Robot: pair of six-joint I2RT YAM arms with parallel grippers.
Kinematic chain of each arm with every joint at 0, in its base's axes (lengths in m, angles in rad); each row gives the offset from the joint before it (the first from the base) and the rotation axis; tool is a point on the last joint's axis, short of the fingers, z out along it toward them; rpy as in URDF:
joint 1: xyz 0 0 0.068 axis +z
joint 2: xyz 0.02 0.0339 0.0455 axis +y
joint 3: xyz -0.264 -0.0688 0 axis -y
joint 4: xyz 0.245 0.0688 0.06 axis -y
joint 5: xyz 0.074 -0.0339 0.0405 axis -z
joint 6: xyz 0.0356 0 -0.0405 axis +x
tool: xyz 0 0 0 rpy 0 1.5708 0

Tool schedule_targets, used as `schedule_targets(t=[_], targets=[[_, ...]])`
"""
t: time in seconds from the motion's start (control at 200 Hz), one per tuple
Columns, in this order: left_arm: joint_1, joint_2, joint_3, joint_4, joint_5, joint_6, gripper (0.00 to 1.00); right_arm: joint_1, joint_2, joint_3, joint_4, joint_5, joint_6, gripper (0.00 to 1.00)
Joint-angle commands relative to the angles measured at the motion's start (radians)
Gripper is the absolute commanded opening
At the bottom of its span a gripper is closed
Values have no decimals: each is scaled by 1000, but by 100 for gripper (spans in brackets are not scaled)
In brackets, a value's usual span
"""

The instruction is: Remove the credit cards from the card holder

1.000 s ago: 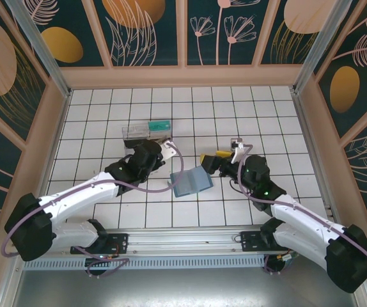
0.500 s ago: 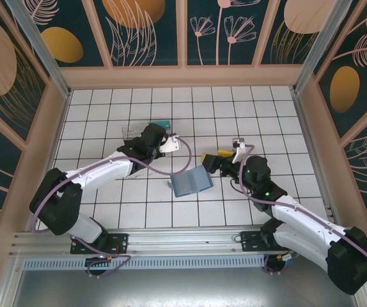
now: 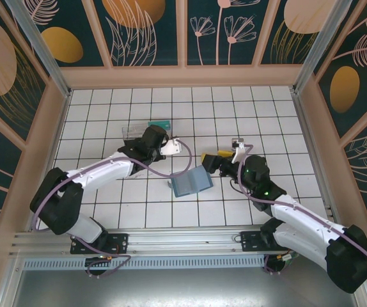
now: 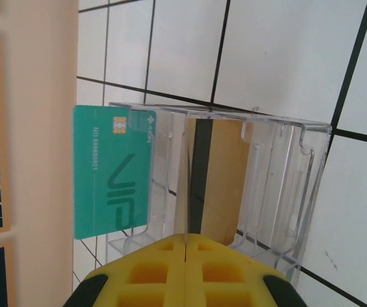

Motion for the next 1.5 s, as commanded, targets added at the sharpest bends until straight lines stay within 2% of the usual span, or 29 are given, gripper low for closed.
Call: schedule_targets(t=[0.0, 0.611, 1.016, 1.066, 1.181, 1.206, 1.241, 1.266, 1.341, 1.496], targets=[[2, -15, -15, -23, 14, -19, 0, 1, 12, 9, 22, 5, -5, 99], [14, 99, -19, 46, -29, -7, 0, -3, 24, 12, 15, 1, -5, 99], [31, 121, -15, 94, -57, -15, 0, -4, 27, 11, 18, -7, -3, 99], [31, 124, -11, 95, -59, -17, 17, -5, 27, 11, 20, -6, -3, 99], [34, 132, -4, 101, -66, -19, 19, -5, 27, 11, 19, -7, -3, 99], [34, 135, -4, 105, -72, -19, 23, -5, 27, 12, 19, -7, -3, 99], [34, 138, -3, 113, -81, -19, 36, -4, 28, 11, 18, -8, -3, 99], [33, 141, -1, 117, -85, -21, 40, -4, 28, 12, 19, -8, -3, 99], [37, 145, 8, 121, -91, -30, 44, -5, 27, 11, 18, -10, -3, 99], [42, 154, 24, 126, -97, -46, 45, -4, 26, 11, 18, -10, -3, 99]])
